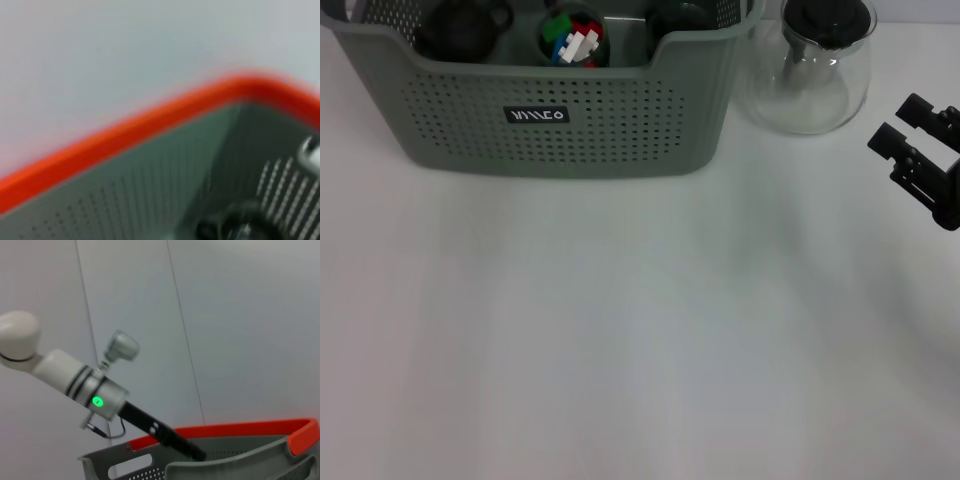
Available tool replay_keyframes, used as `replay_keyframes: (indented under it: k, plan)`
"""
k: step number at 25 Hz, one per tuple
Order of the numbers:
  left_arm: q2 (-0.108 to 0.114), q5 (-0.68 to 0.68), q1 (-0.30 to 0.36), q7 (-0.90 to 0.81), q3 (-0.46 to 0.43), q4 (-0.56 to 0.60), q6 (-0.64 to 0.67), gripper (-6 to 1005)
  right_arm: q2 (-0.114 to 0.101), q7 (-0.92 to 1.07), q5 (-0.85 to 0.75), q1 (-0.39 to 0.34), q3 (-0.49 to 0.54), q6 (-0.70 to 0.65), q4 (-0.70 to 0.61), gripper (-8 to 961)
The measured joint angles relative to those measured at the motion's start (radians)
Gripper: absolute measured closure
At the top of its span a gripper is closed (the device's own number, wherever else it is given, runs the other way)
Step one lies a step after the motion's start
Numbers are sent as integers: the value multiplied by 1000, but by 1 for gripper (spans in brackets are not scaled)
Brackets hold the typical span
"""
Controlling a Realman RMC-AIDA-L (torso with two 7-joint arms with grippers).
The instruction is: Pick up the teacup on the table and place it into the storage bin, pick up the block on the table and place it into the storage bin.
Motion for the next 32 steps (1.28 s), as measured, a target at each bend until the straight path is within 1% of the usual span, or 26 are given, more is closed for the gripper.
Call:
replay_keyframes:
  k: [3,4,6,7,9,10,11,12,14,15,16,18,19,21,22,23,24,25,28,32]
  plan:
    - [-36,-201,146,74,-12,224,53,391,0,0,5,-3,0,-2,0,364]
    - [-46,-301,198,132,-19,277,73,385,0,0,6,-3,1,-4,0,359]
    - [-64,-564,307,297,-47,357,150,372,1,0,6,-4,8,-14,0,347]
    - [-68,-713,357,398,-80,367,227,366,2,0,6,-5,12,-21,0,342]
    - [-68,-868,395,511,-143,334,355,360,4,0,6,-6,16,-38,0,330]
    - [-64,-953,407,584,-200,280,460,359,5,0,1,-7,12,-53,-1,325]
    - [-62,-990,411,624,-240,240,520,359,5,0,1,-7,12,-53,-1,319]
    - [-54,-1013,412,687,-292,178,602,359,4,0,-16,-8,9,-64,-4,313]
    - [-35,-1009,416,816,-380,63,735,358,2,0,-64,-8,5,-80,-8,302]
    - [-27,-984,419,876,-415,21,784,358,0,0,-90,-6,5,-83,-10,296]
    - [-24,-927,427,948,-446,-18,840,359,-1,0,-129,-5,7,-85,-13,291]
    - [-28,-795,441,1025,-460,-40,881,359,-3,0,-201,2,10,-84,-20,279]
    - [-36,-704,450,1060,-448,-50,884,360,-3,1,-225,7,11,-82,-23,274]
    - [-49,-571,455,1116,-413,-90,862,360,-1,19,-260,19,11,-59,-23,262]
    - [-53,-529,454,1136,-396,-113,847,361,2,31,-268,25,10,-46,-23,257]
    - [-56,-475,446,1170,-365,-170,807,361,5,53,-294,37,8,-22,-24,251]
    - [-56,-475,446,1170,-365,-170,807,361,6,58,-315,45,6,-14,-24,245]
    - [-54,-451,435,1198,-348,-218,776,362,6,58,-315,45,6,-14,-24,240]
    - [-49,-391,404,1255,-318,-306,712,363,11,53,-407,75,5,19,-25,223]
    - [-46,-356,376,1295,-277,-361,644,364,20,44,-494,110,4,57,-25,185]
